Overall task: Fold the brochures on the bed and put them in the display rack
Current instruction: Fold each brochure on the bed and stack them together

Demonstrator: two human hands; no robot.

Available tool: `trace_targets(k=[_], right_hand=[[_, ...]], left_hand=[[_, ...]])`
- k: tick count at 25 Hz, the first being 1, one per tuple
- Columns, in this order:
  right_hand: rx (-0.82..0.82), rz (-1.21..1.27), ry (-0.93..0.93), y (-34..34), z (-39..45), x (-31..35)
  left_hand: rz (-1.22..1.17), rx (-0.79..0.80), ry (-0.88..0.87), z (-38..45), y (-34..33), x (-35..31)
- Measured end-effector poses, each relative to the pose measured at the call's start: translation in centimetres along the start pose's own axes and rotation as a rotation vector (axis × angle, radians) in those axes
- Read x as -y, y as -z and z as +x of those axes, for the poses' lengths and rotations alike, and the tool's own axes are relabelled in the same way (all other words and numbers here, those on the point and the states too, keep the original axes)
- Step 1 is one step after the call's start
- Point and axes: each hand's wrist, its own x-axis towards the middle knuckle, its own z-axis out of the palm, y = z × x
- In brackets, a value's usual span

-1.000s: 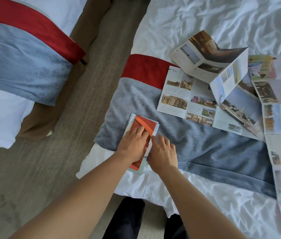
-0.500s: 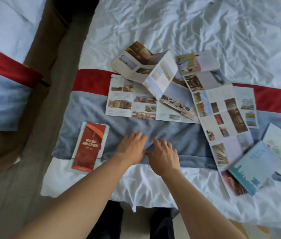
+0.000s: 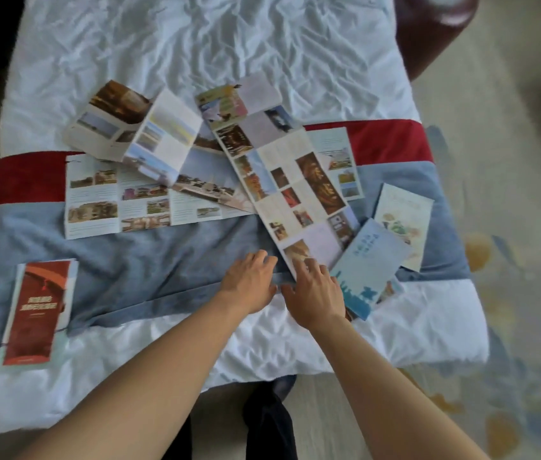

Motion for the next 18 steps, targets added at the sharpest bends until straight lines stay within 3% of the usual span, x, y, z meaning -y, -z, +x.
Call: trace_targets(k=[7, 18], right_hand=[[0.007, 0.048, -0.152, 3.1, -0.7, -10.0], [0.026, 0.125, -0.321, 4.6, 3.4, -15.7]], left_hand=[[0.045, 0.018, -0.09, 5.0, 1.3, -9.5], [0.002, 0.174, -0.093, 13.5, 2.5, -12.3]])
